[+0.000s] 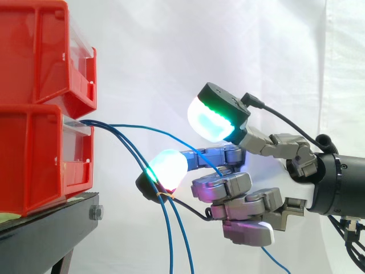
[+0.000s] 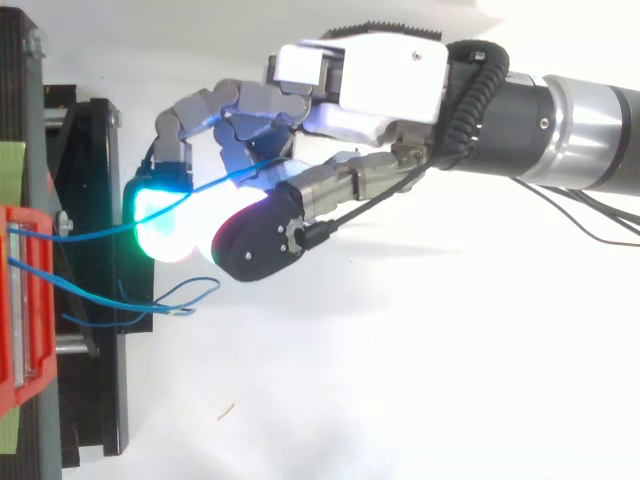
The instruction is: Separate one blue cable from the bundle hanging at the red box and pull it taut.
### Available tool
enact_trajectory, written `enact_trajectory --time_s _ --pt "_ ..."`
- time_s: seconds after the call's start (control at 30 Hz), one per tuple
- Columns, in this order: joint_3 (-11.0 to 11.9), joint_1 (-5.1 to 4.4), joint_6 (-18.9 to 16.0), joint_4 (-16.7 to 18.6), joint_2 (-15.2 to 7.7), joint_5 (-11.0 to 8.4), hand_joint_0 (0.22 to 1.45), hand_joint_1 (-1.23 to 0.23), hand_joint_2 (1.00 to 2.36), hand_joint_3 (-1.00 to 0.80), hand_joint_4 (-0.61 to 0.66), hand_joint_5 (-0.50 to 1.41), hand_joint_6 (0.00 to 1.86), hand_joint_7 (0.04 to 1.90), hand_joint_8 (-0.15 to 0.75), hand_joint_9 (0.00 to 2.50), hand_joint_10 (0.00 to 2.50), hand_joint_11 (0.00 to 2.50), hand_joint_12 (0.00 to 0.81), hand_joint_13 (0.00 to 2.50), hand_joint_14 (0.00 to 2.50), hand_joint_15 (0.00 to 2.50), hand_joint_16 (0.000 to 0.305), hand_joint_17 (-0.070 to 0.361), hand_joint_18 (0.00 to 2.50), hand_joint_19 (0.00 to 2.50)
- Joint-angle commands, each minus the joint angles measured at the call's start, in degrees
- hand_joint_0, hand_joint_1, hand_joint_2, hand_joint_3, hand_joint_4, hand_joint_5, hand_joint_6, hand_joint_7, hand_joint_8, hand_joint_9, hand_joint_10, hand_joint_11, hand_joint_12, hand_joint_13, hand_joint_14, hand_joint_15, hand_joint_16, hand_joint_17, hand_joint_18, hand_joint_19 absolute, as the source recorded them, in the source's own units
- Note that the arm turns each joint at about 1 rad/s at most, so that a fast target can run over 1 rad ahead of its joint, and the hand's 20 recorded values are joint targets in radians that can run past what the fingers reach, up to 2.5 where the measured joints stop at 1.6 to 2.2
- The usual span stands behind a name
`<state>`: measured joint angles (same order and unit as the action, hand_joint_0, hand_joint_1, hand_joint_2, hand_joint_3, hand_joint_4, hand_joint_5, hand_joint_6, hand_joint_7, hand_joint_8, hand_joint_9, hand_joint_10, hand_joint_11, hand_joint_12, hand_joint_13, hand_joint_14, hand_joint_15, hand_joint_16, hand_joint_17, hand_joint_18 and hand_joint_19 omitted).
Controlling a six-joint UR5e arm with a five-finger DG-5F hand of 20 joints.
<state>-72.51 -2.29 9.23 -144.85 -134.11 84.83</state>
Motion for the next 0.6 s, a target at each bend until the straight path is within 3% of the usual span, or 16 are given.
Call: enact_trajectory --time_s 0.0,0.33,0.57 --pt "0.00 0.09 -0.18 0.01 -0.01 0.07 0.49 -0.40 1.00 -0.50 0.13 -0.22 0.62 1.06 0.341 0.60 2.50 1.61 0.417 1.30 2.50 1.11 0.059 0.132 1.67 0.80" --pt "0.00 0.71 -1.93 0.10 0.08 0.25 0.55 -0.32 1.00 -0.50 0.15 -0.20 0.61 1.09 0.330 0.78 2.50 1.79 0.422 1.45 2.50 1.13 0.052 0.117 1.81 0.88" --pt "0.00 1.23 -2.99 -0.25 0.08 0.69 0.62 -0.34 1.00 -0.48 0.14 -0.19 0.63 1.07 0.334 0.83 2.50 1.85 0.425 1.48 2.50 1.13 0.050 0.113 1.87 0.91"
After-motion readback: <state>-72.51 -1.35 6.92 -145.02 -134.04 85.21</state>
